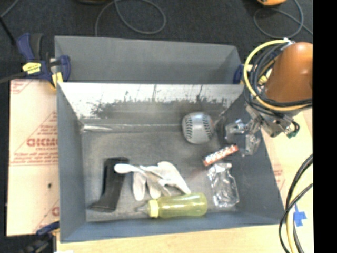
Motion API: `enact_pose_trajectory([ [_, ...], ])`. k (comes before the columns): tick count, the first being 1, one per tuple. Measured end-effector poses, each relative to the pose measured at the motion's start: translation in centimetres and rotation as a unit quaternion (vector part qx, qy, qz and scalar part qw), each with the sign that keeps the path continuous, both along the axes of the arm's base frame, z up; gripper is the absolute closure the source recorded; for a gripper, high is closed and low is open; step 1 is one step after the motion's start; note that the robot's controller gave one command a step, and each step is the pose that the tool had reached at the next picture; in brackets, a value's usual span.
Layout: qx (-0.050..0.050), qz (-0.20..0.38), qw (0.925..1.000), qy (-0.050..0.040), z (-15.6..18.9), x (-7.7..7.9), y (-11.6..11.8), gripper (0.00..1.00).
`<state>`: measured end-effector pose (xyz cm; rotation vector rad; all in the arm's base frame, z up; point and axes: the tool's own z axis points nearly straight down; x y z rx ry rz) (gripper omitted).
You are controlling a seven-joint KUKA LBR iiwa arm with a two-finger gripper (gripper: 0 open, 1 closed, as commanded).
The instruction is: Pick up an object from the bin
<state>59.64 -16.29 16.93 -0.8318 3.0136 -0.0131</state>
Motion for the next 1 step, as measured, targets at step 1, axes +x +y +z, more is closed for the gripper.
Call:
enact_pose_trajectory([
  [1,-0.001,0.000,1.0000,-0.0020,0.99,0.08,-0.04,1.00],
])
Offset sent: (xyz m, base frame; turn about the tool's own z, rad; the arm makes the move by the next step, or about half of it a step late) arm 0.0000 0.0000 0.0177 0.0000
